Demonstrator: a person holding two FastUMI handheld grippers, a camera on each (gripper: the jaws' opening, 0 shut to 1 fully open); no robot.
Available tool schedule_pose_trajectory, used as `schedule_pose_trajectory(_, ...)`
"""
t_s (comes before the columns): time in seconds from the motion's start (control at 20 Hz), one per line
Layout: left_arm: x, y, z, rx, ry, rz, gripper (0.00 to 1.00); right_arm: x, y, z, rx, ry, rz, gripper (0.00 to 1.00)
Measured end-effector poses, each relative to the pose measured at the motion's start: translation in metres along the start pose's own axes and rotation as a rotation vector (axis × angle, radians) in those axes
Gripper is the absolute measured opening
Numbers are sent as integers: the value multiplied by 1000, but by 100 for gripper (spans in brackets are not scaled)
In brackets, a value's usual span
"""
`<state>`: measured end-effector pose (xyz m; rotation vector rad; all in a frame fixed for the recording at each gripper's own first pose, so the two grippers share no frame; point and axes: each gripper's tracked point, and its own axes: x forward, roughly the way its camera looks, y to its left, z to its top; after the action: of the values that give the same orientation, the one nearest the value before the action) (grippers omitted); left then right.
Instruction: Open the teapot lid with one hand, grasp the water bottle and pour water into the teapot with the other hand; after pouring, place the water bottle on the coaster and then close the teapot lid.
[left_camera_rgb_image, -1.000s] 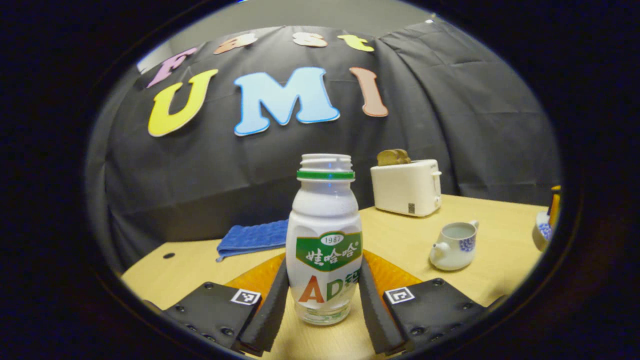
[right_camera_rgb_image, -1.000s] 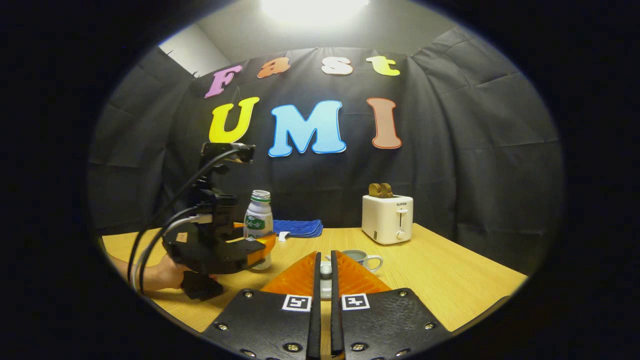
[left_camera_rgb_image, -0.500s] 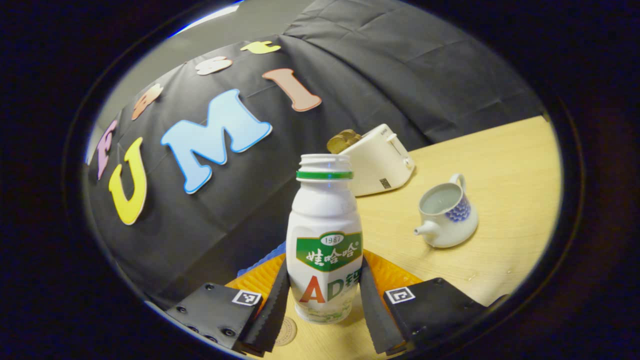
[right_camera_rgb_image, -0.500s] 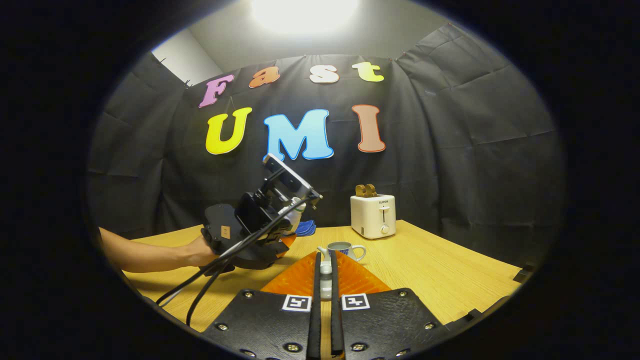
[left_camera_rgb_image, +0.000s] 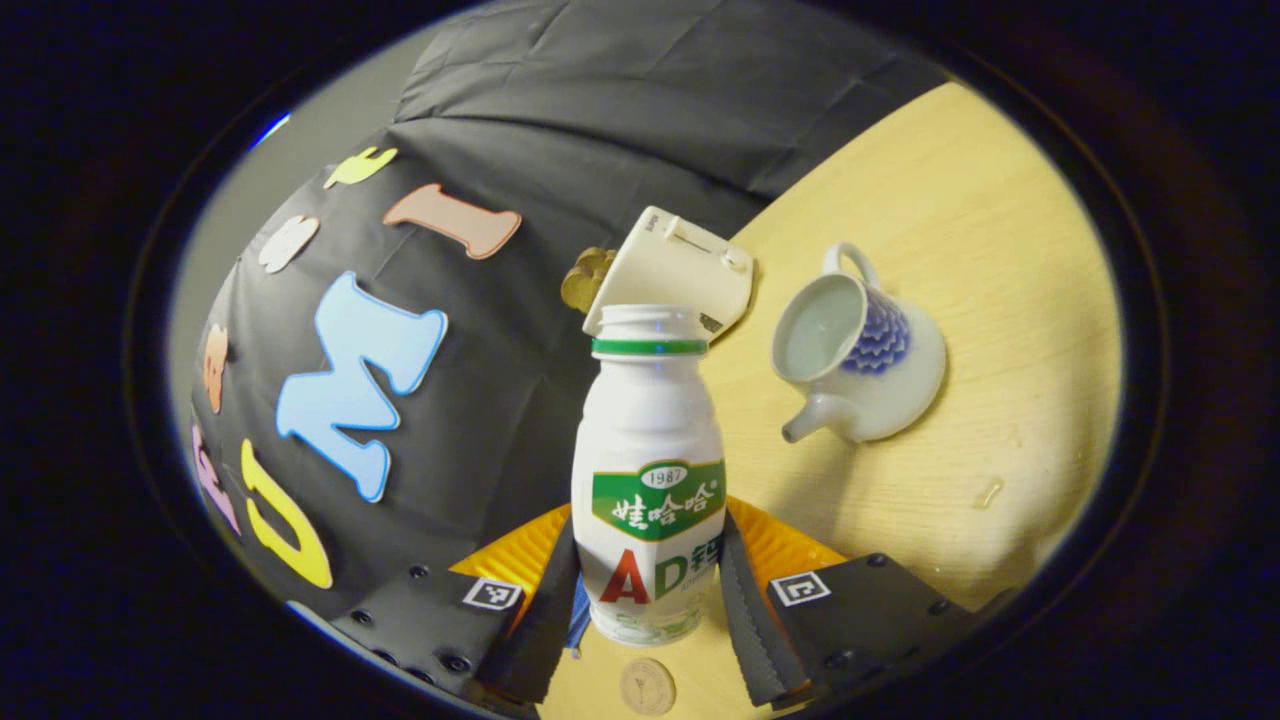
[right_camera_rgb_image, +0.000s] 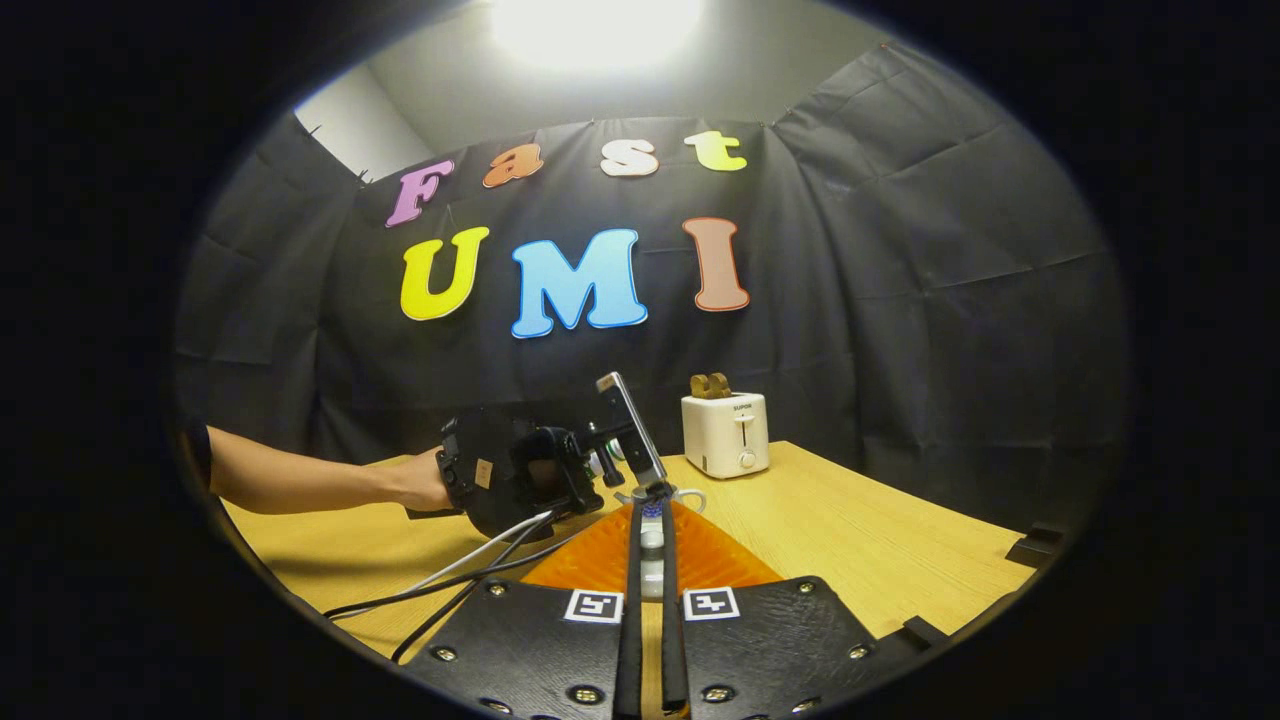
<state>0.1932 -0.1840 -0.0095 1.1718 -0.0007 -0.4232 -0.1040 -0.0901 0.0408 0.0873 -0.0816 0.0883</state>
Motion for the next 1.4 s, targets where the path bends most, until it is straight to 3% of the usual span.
schedule_pose_trajectory(0.05,-3,-1,0,64,7,1,80,-1,-2,0,2,-2,-4,8)
schedule_pose_trajectory(0.1,-3,-1,0,105,12,4,75,-1,-3,1,4,-4,-5,8)
schedule_pose_trajectory(0.25,-1,-2,-2,169,30,-7,80,-2,-6,3,6,-7,-8,8)
schedule_pose_trajectory(0.45,-2,1,0,273,38,-10,76,-2,-10,5,10,-12,-11,7)
schedule_pose_trajectory(0.6,-1,0,0,362,41,0,80,-1,-10,3,20,-10,-11,8)
schedule_pose_trajectory(0.65,0,1,0,375,41,-3,76,-2,-12,3,24,-10,-13,8)
schedule_pose_trajectory(0.75,-4,3,4,447,40,11,80,-3,-14,2,27,-9,-17,8)
schedule_pose_trajectory(0.8,-4,3,4,456,39,12,76,-3,-15,3,29,-11,-17,8)
schedule_pose_trajectory(0.9,-4,4,5,480,40,20,80,-3,-16,3,32,-12,-20,8)
schedule_pose_trajectory(0.95,-4,4,4,497,41,24,76,-3,-16,2,33,-10,-19,8)
schedule_pose_trajectory(1.0,-4,3,5,515,41,25,80,-4,-16,2,35,-8,-18,8)
schedule_pose_trajectory(1.05,-4,3,4,526,45,24,76,-4,-17,0,36,-7,-19,8)
schedule_pose_trajectory(1.15,-4,5,5,545,42,32,80,-4,-17,2,40,-8,-17,8)
schedule_pose_trajectory(1.4,-5,6,7,557,42,34,74,-6,-20,2,45,-12,-21,8)
